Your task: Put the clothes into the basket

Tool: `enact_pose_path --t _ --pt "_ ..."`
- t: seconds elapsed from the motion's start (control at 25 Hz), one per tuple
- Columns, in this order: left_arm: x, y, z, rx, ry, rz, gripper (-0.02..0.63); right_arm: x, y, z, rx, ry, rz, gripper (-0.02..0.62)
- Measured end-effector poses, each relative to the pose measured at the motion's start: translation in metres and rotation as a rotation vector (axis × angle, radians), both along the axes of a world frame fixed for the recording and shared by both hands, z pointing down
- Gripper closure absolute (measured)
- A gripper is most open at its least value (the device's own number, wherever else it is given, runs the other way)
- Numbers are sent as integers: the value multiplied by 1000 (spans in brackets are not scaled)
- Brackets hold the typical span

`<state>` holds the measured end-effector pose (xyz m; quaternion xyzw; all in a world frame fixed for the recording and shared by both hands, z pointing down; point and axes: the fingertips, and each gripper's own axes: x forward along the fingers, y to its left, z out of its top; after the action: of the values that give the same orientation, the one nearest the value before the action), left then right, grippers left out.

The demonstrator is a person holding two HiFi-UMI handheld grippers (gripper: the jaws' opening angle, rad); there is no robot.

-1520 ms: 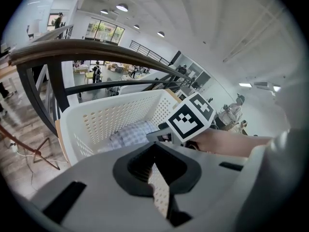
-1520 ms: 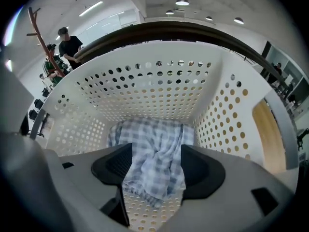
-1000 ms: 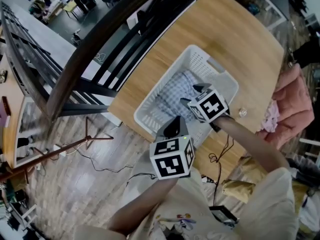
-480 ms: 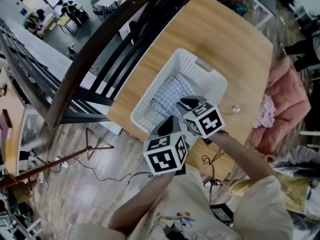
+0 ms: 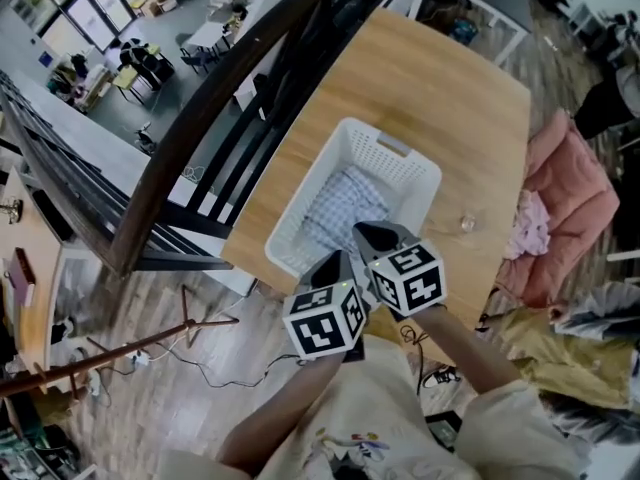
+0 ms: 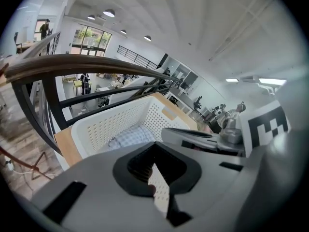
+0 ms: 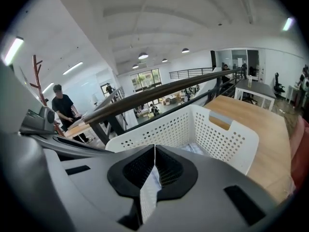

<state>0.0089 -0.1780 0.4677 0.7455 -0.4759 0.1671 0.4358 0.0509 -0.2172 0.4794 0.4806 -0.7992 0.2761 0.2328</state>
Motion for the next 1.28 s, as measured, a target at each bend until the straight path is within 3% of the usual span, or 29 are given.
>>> enact_pose_path --t 0.4,0.92,1.28 --pt "-10 20 1 36 -31 58 605 -6 32 -30 120 -47 113 574" --pt "-25 41 -26 176 -83 126 604 0 79 -62 207 -79 215 574" --pt "-17 48 -38 206 -42 177 606 -3 102 -62 245 -60 244 574"
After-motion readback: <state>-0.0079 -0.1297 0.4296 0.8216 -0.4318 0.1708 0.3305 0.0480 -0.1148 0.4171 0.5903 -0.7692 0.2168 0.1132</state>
